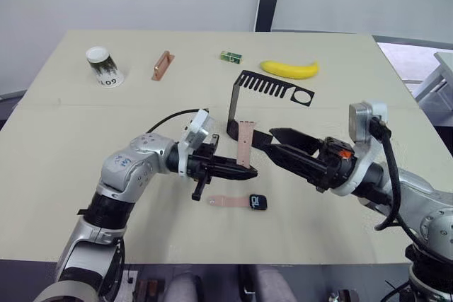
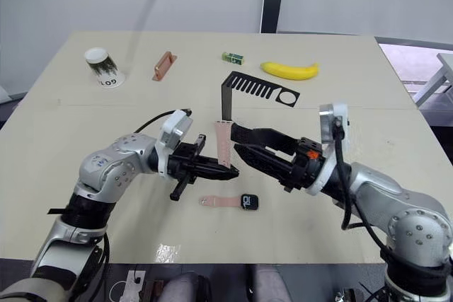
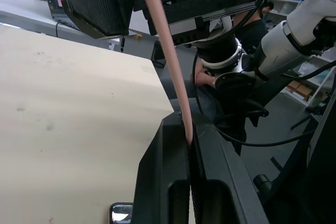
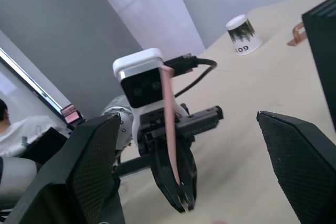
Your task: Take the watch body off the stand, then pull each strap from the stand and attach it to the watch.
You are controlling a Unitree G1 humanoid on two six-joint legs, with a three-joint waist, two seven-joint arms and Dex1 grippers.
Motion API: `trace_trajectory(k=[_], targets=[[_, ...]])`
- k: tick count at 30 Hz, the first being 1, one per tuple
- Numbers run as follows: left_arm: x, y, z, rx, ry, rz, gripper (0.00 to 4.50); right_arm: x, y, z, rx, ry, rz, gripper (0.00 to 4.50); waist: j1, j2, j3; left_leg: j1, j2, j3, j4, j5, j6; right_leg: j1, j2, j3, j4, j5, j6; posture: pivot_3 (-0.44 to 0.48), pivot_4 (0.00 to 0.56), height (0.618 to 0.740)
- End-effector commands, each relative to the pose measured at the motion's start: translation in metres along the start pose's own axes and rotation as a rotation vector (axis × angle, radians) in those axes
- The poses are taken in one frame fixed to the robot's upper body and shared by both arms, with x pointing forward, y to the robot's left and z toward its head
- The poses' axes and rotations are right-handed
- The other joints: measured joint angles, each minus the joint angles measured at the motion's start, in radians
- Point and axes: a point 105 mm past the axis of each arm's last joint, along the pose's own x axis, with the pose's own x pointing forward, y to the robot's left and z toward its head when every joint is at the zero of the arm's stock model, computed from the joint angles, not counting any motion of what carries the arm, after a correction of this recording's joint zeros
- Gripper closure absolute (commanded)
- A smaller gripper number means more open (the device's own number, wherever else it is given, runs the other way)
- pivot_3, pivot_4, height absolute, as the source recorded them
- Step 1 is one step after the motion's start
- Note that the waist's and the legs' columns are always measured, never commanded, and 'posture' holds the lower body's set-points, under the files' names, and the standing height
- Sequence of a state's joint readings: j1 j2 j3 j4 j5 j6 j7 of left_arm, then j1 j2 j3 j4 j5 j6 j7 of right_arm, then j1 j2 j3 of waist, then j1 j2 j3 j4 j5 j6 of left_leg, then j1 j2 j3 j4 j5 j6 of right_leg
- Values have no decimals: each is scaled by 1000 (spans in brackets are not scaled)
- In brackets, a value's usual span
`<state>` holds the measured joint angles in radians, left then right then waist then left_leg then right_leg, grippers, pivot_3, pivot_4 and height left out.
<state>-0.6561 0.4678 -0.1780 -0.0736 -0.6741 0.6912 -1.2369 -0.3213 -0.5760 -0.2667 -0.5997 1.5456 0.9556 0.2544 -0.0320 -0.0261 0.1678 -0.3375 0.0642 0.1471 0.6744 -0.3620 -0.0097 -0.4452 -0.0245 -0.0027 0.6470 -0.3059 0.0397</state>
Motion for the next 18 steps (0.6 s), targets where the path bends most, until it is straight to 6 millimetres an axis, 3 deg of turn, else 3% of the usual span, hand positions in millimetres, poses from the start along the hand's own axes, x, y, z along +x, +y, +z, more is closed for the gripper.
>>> trace_trajectory(k=[1,6,10,18], targets=[[6,-5,6,16,-13,-53,4500,10,4,6,-5,-33,10,52,-1,0,0,0,0,0,0,0,0,0,0,0,0,0,0,0,150,740],[8,-6,7,14,-12,-70,4500,18,4,4,2,-41,7,52,1,0,0,-1,0,0,-1,0,0,0,0,0,-1,0,1,0,150,740],[9,-6,7,14,-12,-68,4500,22,1,4,1,-36,-5,1254,1,0,0,-1,0,0,-1,0,0,0,0,0,-1,0,1,0,150,740],[9,-4,8,23,-13,-58,4500,25,3,4,2,-31,17,1254,1,0,0,-1,0,0,-1,0,0,0,0,0,-2,0,1,0,150,740]])
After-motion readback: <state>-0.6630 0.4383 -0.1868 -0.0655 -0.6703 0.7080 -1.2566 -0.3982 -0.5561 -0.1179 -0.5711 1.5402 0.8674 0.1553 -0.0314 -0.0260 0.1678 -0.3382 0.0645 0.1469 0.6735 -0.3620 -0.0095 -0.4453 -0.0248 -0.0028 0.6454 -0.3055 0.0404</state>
